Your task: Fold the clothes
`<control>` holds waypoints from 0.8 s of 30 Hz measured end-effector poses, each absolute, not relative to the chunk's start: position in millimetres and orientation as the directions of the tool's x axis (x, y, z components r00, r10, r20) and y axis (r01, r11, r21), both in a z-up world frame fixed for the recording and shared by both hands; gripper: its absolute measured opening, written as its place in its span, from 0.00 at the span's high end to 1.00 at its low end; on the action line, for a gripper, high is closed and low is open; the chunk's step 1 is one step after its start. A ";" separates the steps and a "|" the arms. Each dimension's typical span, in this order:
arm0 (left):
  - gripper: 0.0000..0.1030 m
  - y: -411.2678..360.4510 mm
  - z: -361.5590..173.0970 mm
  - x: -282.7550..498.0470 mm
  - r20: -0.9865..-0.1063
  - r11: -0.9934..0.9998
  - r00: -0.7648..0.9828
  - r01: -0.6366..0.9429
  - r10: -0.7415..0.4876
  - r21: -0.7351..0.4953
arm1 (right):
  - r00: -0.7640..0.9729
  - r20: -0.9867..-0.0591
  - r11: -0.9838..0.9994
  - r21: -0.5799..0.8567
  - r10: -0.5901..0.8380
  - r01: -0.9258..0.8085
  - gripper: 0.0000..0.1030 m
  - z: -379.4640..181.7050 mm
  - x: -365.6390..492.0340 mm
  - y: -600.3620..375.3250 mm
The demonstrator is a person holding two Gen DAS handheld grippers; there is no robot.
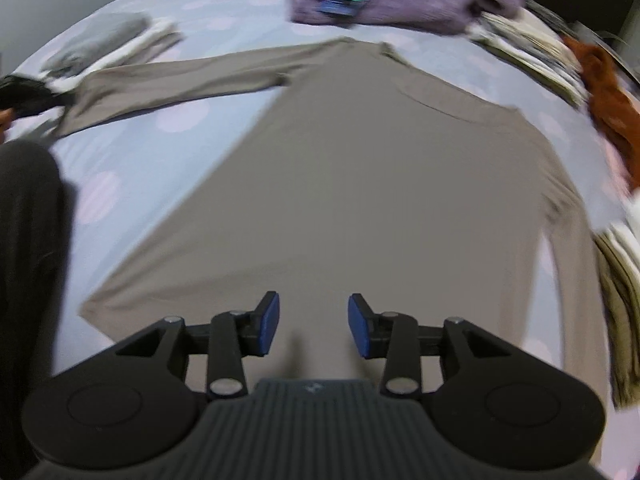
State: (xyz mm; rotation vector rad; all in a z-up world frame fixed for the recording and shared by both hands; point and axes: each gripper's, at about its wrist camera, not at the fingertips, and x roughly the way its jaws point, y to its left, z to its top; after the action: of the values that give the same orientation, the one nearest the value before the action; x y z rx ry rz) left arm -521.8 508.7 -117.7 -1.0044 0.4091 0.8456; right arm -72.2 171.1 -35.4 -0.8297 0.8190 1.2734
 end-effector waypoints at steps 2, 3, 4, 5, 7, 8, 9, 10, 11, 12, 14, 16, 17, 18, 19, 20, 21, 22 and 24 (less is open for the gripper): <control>0.97 504.4 -103.7 -520.3 -0.633 0.277 0.646 -0.760 0.426 -0.588 | 0.137 -0.875 0.157 -0.072 0.464 -0.985 0.60 -33.9 -57.8 161.4; 0.98 502.3 -96.4 -519.3 -0.622 0.281 0.657 -0.749 0.426 -0.599 | 0.150 -0.873 0.182 -0.072 0.463 -0.981 0.60 -33.1 -50.7 156.6; 0.98 501.2 -87.9 -516.8 -0.610 0.286 0.671 -0.737 0.422 -0.613 | 0.153 -0.868 0.203 -0.062 0.472 -0.977 0.60 -32.1 -45.9 152.9; 0.98 500.6 -78.8 -513.3 -0.597 0.289 0.685 -0.723 0.417 -0.627 | 0.152 -0.862 0.210 -0.054 0.483 -0.976 0.60 -31.5 -45.1 151.9; 0.98 500.0 -57.8 -500.6 -0.571 0.303 0.716 -0.693 0.402 -0.654 | 0.150 -0.850 0.224 -0.038 0.506 -0.974 0.60 -29.9 -43.8 150.1; 0.98 499.1 -48.2 -489.6 -0.566 0.310 0.726 -0.683 0.391 -0.661 | 0.132 -0.836 0.214 -0.019 0.533 -0.977 0.60 -27.0 -49.9 153.1; 0.98 497.8 -39.2 -476.3 -0.566 0.317 0.732 -0.677 0.378 -0.664 | 0.115 -0.821 0.203 0.001 0.560 -0.979 0.60 -24.1 -56.1 156.1; 0.98 496.5 -30.3 -463.1 -0.567 0.324 0.739 -0.671 0.365 -0.667 | 0.098 -0.804 0.191 0.020 0.586 -0.981 0.60 -21.1 -62.4 159.1; 0.98 495.3 -21.3 -449.8 -0.567 0.330 0.745 -0.665 0.352 -0.670 | 0.082 -0.784 0.181 0.039 0.616 -0.983 0.60 -17.5 -72.2 164.0; 0.98 494.0 -12.3 -436.5 -0.567 0.336 0.751 -0.659 0.339 -0.673 | 0.058 -0.754 0.165 0.067 0.655 -0.984 0.60 -12.8 -87.6 172.3; 0.98 491.4 5.6 -410.0 -0.566 0.349 0.762 -0.647 0.313 -0.678 | 0.039 -0.701 0.130 0.077 0.713 -0.989 0.58 -5.2 -117.3 187.8; 0.98 486.4 12.9 -389.1 -0.576 0.343 0.761 -0.649 0.299 -0.679 | 0.066 -0.642 0.117 0.037 0.764 -0.992 0.48 1.2 -153.8 204.0; 0.98 482.5 15.2 -380.3 -0.583 0.339 0.757 -0.653 0.296 -0.677 | 0.078 -0.612 0.112 0.018 0.787 -0.994 0.47 4.2 -172.0 212.1; 0.98 479.1 16.5 -372.1 -0.587 0.335 0.756 -0.654 0.290 -0.678 | 0.064 -0.598 0.100 0.027 0.799 -0.995 0.47 4.2 -187.7 219.3; 0.98 475.3 17.4 -364.9 -0.590 0.335 0.756 -0.655 0.284 -0.678 | 0.051 -0.585 0.088 0.036 0.810 -0.995 0.47 4.1 -203.4 226.6; 0.98 471.2 18.4 -358.2 -0.593 0.337 0.755 -0.655 0.280 -0.676 | 0.035 -0.581 0.070 0.038 0.813 -0.997 0.47 2.8 -219.0 233.7; 0.98 467.1 19.4 -351.4 -0.595 0.340 0.755 -0.656 0.276 -0.674 | 0.042 -0.577 0.076 0.034 0.816 -0.997 0.47 3.1 -226.0 238.3; 0.98 463.2 19.9 -345.6 -0.600 0.344 0.752 -0.658 0.271 -0.670 | 0.049 -0.572 0.081 0.031 0.819 -0.996 0.47 3.4 -233.0 242.8; 0.98 456.1 19.7 -335.7 -0.610 0.349 0.748 -0.663 0.261 -0.662 | 0.062 -0.564 0.092 0.024 0.824 -0.995 0.47 4.1 -247.0 251.9</control>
State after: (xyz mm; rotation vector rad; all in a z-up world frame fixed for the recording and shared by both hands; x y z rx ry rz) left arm -335.7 456.1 19.7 -1.0549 0.4395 0.6237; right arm -247.0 251.9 4.1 -0.4237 0.5021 1.4380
